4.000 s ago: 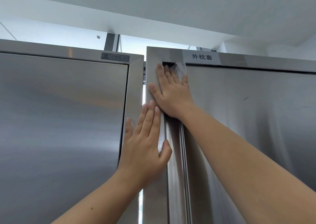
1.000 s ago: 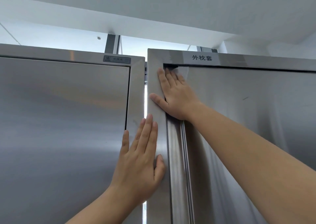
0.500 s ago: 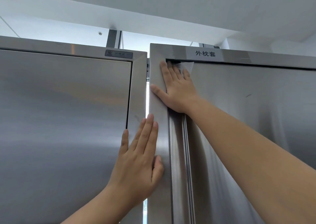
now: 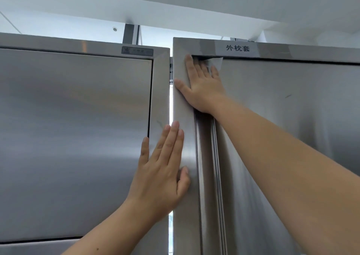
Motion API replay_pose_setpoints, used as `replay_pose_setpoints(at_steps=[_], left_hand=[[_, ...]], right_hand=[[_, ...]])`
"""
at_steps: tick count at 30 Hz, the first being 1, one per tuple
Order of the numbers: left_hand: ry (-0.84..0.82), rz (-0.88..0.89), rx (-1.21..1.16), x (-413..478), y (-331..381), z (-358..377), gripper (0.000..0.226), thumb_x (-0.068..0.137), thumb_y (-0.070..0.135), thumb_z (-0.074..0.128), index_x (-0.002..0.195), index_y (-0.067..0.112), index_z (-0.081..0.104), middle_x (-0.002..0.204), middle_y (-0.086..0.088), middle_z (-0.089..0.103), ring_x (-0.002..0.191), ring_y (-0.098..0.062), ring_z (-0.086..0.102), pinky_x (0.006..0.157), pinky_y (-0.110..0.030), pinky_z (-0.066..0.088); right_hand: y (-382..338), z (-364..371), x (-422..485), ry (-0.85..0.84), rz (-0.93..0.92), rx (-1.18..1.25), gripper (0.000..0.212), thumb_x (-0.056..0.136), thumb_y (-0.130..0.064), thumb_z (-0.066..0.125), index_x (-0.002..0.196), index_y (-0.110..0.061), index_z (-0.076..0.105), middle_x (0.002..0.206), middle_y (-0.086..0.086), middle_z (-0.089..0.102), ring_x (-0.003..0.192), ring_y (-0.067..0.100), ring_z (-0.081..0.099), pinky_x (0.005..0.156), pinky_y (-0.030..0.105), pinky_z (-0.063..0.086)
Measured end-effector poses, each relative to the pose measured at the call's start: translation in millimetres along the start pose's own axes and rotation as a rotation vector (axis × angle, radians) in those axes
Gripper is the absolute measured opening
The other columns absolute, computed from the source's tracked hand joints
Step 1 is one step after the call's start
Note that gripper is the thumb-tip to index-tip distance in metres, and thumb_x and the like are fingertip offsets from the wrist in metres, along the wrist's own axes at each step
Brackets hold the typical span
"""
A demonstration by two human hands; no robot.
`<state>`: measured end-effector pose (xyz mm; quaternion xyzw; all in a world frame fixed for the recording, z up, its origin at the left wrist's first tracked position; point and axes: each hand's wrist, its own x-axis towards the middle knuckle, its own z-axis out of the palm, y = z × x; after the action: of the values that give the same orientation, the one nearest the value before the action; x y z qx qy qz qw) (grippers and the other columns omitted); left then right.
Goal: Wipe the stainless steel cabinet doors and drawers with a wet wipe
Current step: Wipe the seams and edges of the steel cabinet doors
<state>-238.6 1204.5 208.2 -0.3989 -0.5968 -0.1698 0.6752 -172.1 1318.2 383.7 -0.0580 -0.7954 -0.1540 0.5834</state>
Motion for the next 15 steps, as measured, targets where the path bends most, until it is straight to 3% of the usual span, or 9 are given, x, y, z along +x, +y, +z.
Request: replay_pose_setpoints(at_steps=[15], left_hand=[[-0.082, -0.057, 0.029, -54, 24, -1, 0.064, 0.085, 0.031, 0.033, 0.140, -0.001, 0.032, 0.150, -0.016, 0.025, 0.139, -0.023, 0.019, 0.106, -0.051, 0.019]], right_hand=[[-15, 29, -105, 0.048, -0.108, 0.050, 0.068, 0.098, -0.046, 0.022, 0.146, -0.015, -0.013, 0.156, 0.012, -0.008, 0.143, 0.019, -0.012, 0.110, 0.030, -0.018]])
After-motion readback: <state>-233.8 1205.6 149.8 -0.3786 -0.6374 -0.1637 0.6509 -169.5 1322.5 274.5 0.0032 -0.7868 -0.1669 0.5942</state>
